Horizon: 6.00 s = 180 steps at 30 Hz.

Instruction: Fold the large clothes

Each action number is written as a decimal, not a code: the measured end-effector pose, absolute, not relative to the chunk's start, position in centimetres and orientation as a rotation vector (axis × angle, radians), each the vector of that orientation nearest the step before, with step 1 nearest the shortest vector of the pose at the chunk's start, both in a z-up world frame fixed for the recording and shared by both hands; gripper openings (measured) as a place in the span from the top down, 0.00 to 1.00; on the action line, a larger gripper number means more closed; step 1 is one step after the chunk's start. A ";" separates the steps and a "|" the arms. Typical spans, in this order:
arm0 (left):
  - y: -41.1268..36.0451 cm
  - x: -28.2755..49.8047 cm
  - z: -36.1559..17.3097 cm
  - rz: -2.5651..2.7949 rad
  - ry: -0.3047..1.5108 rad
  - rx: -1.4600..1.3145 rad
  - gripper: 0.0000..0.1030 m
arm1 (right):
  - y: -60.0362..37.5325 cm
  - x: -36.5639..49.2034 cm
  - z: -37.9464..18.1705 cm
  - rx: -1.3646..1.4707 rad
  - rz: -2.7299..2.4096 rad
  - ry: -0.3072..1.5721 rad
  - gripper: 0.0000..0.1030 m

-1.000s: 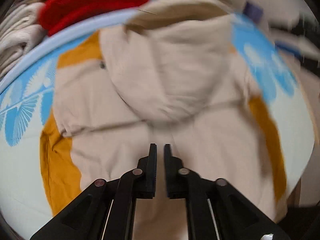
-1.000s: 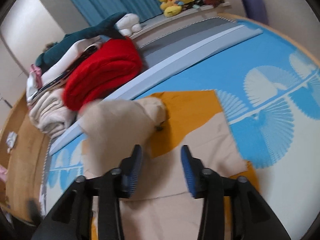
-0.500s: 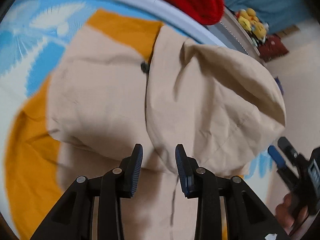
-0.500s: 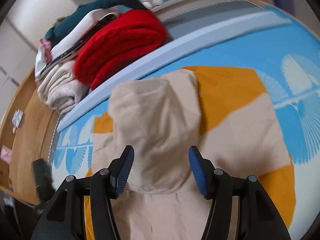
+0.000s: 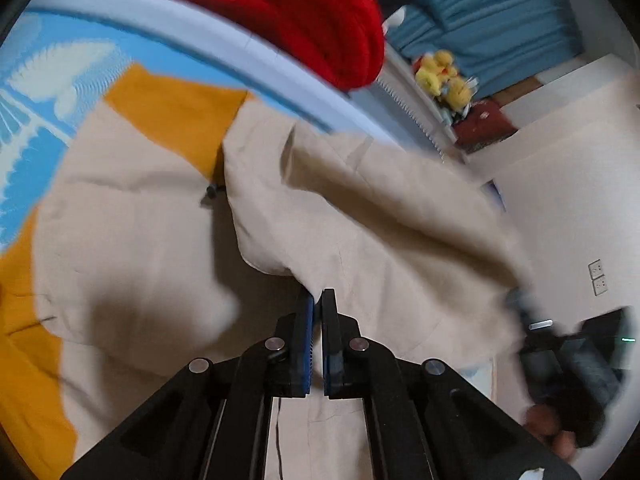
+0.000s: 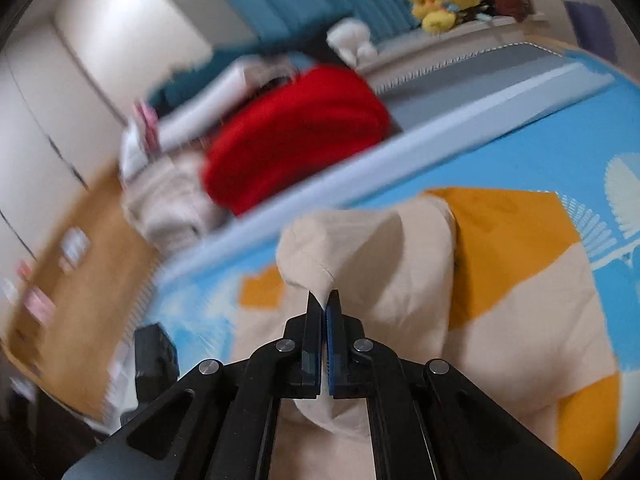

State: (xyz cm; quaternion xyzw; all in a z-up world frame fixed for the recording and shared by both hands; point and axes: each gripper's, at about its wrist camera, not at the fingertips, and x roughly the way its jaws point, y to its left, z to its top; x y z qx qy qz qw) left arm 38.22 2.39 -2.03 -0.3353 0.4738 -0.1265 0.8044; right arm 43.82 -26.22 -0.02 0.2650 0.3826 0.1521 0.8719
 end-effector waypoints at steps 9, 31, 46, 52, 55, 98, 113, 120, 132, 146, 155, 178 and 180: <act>-0.4 38.0 -7.9 -0.029 1.414 -0.382 0.96 | -24.9 45.6 -12.8 0.382 0.091 1.408 0.90; -2.1 41.7 -6.6 -0.082 1.356 -0.281 0.77 | -27.7 46.7 -13.6 0.568 -0.046 1.307 0.61; -1.5 41.7 -2.4 -0.067 1.151 -0.185 0.80 | -23.9 46.3 -13.9 0.408 -0.040 1.375 0.55; -2.2 41.1 -9.2 -0.093 1.422 -0.228 0.79 | -23.8 46.3 -10.7 0.347 -0.066 1.293 0.55; -0.7 41.5 -5.7 -0.102 1.345 -0.272 0.83 | -23.8 45.9 -7.2 0.340 -0.054 1.162 0.55; 22.6 11.3 -8.6 0.125 1.434 -0.525 0.69 | -45.5 9.9 -11.4 0.351 -0.091 1.368 0.69; 19.2 10.5 -10.7 0.060 1.525 -0.339 0.97 | -45.0 8.9 -13.0 0.395 0.028 1.448 0.93; 17.8 8.3 -11.0 0.019 1.561 -0.269 0.91 | -46.8 7.9 -10.8 0.442 0.004 1.375 0.97; 18.5 7.7 -12.6 0.070 1.558 -0.306 0.78 | -45.1 9.4 -13.9 0.279 -0.050 1.504 0.68; 16.2 6.5 -9.0 -0.013 1.445 -0.240 0.98 | -42.2 10.0 -9.6 0.344 0.067 1.349 0.97; 15.3 7.4 -2.0 -0.144 1.298 -0.229 0.99 | -41.6 9.0 -1.6 0.385 0.178 1.136 0.97; 20.2 -2.1 10.2 -0.361 1.145 -0.334 0.99 | -48.6 -4.8 12.5 0.464 0.248 0.821 0.98; 20.3 -0.7 9.4 -0.358 1.136 -0.354 0.99 | -48.5 -4.3 12.3 0.457 0.249 0.813 0.98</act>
